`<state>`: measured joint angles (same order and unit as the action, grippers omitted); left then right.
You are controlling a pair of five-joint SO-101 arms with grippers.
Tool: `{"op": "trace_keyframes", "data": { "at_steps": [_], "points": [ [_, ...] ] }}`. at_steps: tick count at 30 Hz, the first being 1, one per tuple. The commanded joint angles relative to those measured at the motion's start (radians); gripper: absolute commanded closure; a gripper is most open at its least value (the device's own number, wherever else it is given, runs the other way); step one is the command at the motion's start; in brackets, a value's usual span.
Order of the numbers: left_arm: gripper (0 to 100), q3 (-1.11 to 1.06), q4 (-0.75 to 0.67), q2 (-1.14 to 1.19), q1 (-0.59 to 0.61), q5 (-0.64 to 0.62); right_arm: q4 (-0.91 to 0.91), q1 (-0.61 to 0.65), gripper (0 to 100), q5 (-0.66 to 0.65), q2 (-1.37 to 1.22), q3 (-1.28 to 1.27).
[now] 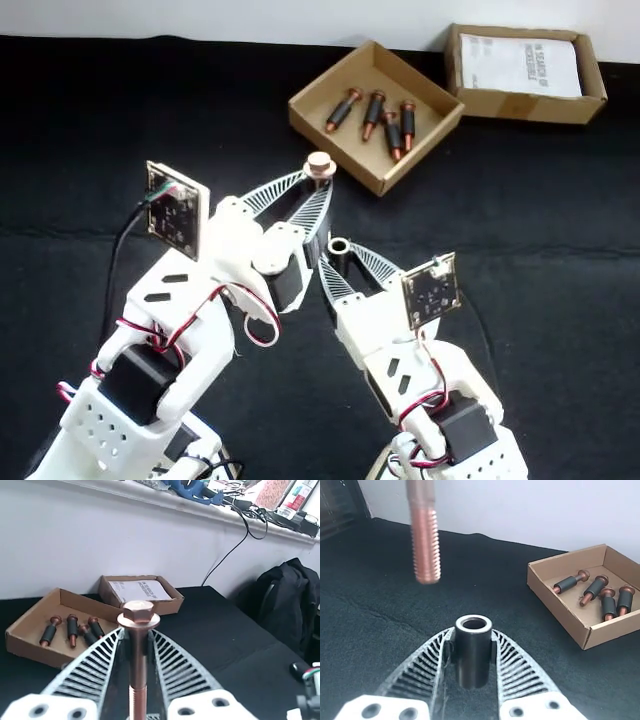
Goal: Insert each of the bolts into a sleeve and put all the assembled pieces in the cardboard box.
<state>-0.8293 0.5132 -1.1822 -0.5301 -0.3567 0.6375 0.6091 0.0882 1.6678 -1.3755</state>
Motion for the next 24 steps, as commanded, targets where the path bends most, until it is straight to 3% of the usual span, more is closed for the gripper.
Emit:
{"op": "trace_keyframes", "data": {
  "at_steps": [1, 5, 11, 24],
  "points": [
    [99, -0.005, -0.028, -0.019, -0.004, -0.014, -0.018, 0.002, 99.2, -0.014, 0.022, 0.004],
    [99, -0.044, -0.043, -0.018, -0.007, -0.057, -0.016, 0.002, 99.2, -0.014, 0.022, 0.005],
    [99, -0.122, -0.18, -0.018, 0.001, -0.103, -0.013, 0.002, 99.2, -0.014, 0.022, 0.005],
    [99, -0.163, -0.187, -0.016, -0.001, -0.083, -0.013, 0.002, 99.2, -0.012, 0.022, 0.013]
  ]
}}
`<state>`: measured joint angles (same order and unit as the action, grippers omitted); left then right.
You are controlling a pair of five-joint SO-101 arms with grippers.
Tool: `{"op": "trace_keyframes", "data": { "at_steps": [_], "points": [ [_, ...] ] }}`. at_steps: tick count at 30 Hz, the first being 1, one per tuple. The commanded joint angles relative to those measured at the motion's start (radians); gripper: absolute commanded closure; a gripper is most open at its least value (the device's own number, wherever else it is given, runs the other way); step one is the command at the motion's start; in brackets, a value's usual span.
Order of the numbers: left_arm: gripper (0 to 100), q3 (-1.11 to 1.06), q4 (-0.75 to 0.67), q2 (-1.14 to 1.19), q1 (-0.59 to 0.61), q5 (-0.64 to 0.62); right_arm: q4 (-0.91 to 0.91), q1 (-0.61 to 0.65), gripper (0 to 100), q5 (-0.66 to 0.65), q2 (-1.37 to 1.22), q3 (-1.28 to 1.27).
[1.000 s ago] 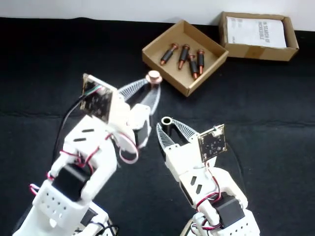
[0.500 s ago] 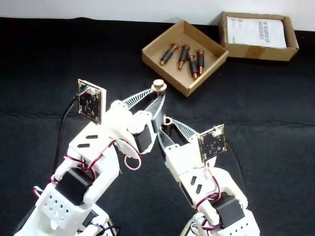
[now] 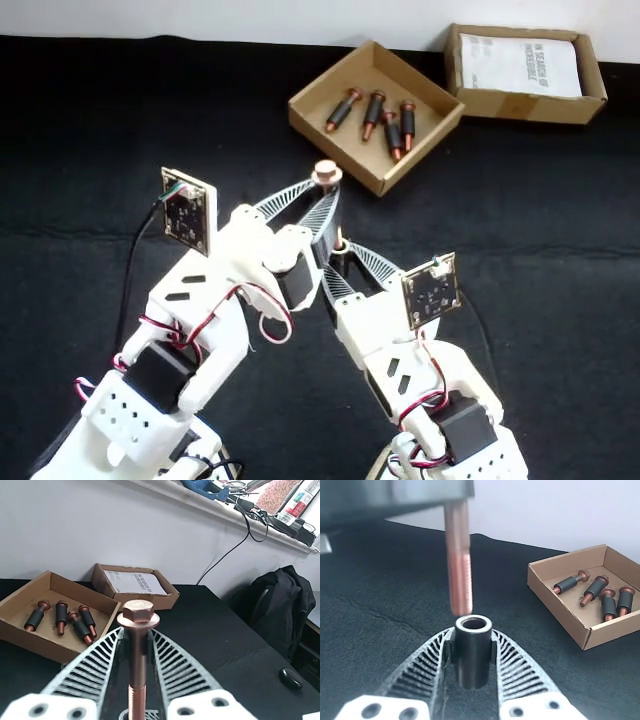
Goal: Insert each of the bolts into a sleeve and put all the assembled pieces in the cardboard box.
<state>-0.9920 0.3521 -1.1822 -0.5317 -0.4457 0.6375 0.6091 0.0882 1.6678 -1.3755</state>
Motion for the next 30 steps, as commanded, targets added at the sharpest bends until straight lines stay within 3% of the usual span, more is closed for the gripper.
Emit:
{"op": "trace_keyframes", "data": {
  "at_steps": [1, 13, 21, 30],
  "points": [
    [99, -0.008, -0.026, -0.016, 0.001, 0.006, -0.013, 0.002, 99.2, -0.012, 0.022, 0.015],
    [99, -0.021, -0.041, 0.008, -0.002, 0.008, -0.012, 0.002, 99.2, -0.012, 0.022, 0.01],
    [99, -0.019, -0.138, 0.128, -0.005, 0.008, 0.013, 0.002, 99.2, -0.012, 0.024, 0.015],
    [99, -0.015, -0.052, 0.104, -0.015, 0.006, 0.047, -0.085, 99.2, -0.014, 0.024, 0.016]
  ]
}}
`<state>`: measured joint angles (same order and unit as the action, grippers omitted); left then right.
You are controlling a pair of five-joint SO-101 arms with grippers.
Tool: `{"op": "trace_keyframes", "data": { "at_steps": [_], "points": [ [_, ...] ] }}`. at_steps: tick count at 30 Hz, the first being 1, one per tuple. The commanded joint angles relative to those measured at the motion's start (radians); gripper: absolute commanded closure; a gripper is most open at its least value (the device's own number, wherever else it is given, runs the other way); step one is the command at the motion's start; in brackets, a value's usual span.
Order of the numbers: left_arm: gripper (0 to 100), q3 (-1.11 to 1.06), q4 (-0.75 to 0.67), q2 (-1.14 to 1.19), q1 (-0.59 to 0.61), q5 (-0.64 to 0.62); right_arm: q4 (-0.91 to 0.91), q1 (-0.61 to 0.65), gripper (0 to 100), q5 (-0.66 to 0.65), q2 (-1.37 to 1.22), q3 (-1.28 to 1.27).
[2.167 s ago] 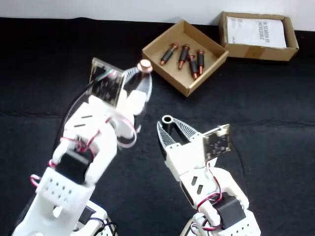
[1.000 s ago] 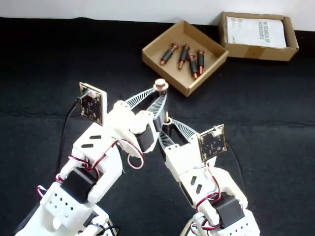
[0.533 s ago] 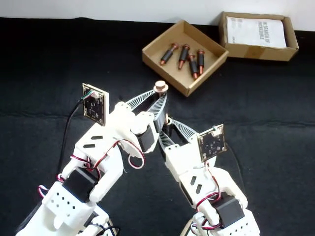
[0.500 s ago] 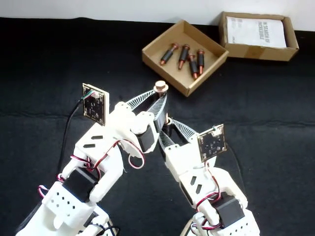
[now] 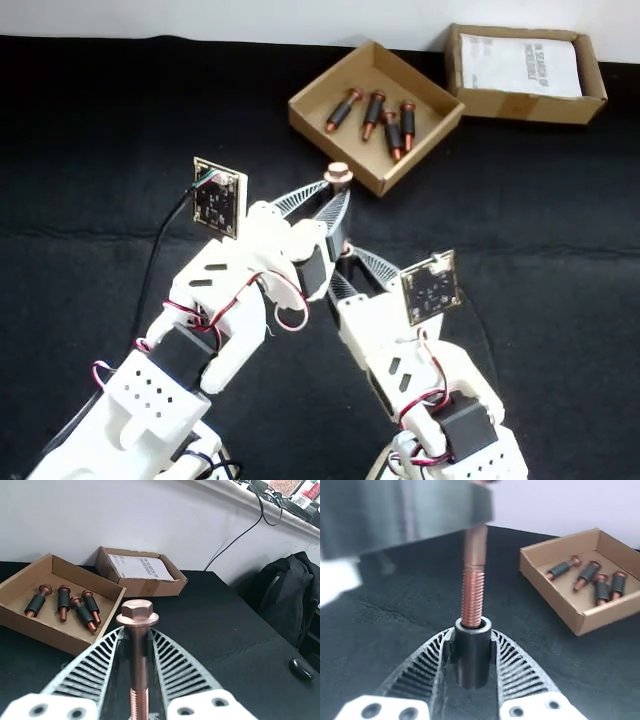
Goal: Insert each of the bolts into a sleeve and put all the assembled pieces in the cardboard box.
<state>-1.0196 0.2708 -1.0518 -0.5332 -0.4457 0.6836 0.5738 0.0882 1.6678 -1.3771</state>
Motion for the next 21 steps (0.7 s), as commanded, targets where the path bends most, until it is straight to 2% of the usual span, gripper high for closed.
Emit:
{"op": "trace_keyframes", "data": {
  "at_steps": [1, 7, 16, 21],
  "points": [
    [99, 0.01, 0.049, -0.047, -0.022, 0.006, 0.001, -0.062, 99.2, -0.014, 0.024, 0.018],
    [99, 0.005, 0.196, -0.133, -0.087, 0.0, 0.001, -0.094, 99.2, -0.017, 0.024, 0.018],
    [99, -0.053, 0.089, -0.122, -0.157, 0.006, 0.005, -0.09, 99.2, -0.017, 0.024, 0.012],
    [99, -0.019, 0.084, -0.001, -0.16, 0.006, 0.005, -0.09, 99.2, -0.017, 0.024, 0.018]
  ]
}}
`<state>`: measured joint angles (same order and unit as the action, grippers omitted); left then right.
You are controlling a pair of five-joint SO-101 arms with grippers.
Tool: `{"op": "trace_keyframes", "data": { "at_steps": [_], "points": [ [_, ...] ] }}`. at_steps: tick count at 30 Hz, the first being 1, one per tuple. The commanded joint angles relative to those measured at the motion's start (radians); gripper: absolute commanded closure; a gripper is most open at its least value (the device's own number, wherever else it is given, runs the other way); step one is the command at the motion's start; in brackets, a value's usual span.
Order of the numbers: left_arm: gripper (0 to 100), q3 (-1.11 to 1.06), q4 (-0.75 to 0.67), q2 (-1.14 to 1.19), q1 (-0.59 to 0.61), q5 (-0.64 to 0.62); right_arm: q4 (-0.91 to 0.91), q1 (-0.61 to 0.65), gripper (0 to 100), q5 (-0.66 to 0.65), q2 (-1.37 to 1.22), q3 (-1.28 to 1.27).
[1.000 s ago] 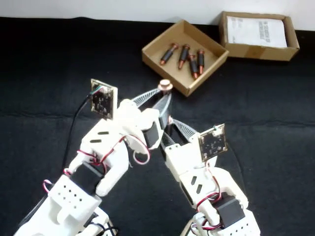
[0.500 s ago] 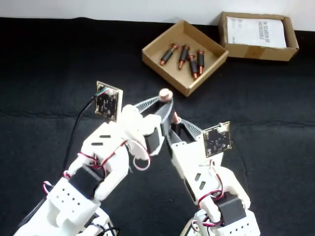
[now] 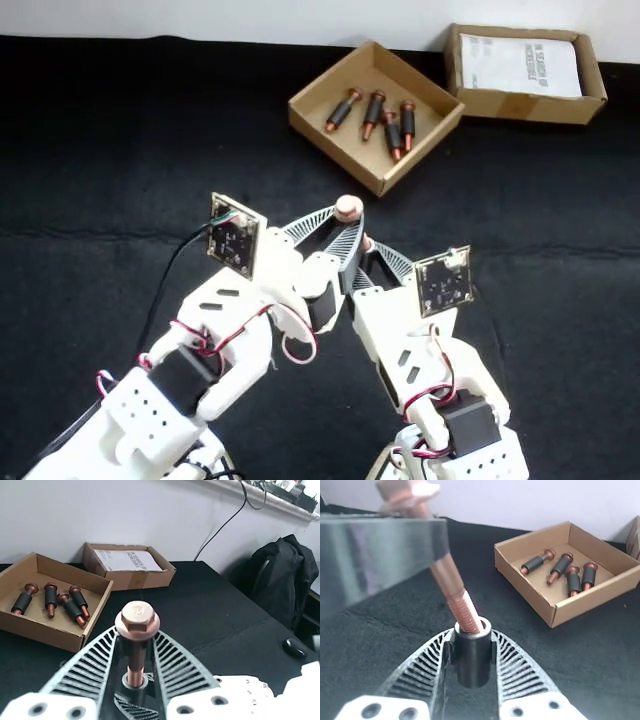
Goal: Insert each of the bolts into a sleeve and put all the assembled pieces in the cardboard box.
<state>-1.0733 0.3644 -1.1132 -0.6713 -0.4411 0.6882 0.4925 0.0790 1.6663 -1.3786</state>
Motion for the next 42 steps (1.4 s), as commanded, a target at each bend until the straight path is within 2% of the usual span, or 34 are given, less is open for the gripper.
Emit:
{"op": "trace_keyframes", "data": {
  "at_steps": [1, 15, 18, 25, 34, 42],
  "points": [
    [99, 0.048, -0.009, 0.081, -0.022, 0.002, 0.001, -0.008, 99.2, -0.008, 0.025, 0.016],
    [99, 0.096, 0.011, 0.133, -0.05, 0.002, 0.03, -0.008, 99.2, -0.009, 0.025, 0.01],
    [97, 0.14, 0.103, 0.133, -0.068, 0.002, 0.03, -0.008, 99.2, -0.011, 0.024, 0.01],
    [71, 0.243, 0.351, 0.136, -0.061, 0.0, 0.03, -0.008, 99.2, -0.057, 0.024, 0.018],
    [70, 0.407, 0.555, 0.133, -0.031, 0.0, 0.03, -0.012, 99.2, -0.057, 0.024, 0.021],
    [70, 0.662, 0.855, 0.084, 0.073, 0.0, 0.03, -0.013, 99.2, -0.052, 0.018, 0.019]
  ]
}}
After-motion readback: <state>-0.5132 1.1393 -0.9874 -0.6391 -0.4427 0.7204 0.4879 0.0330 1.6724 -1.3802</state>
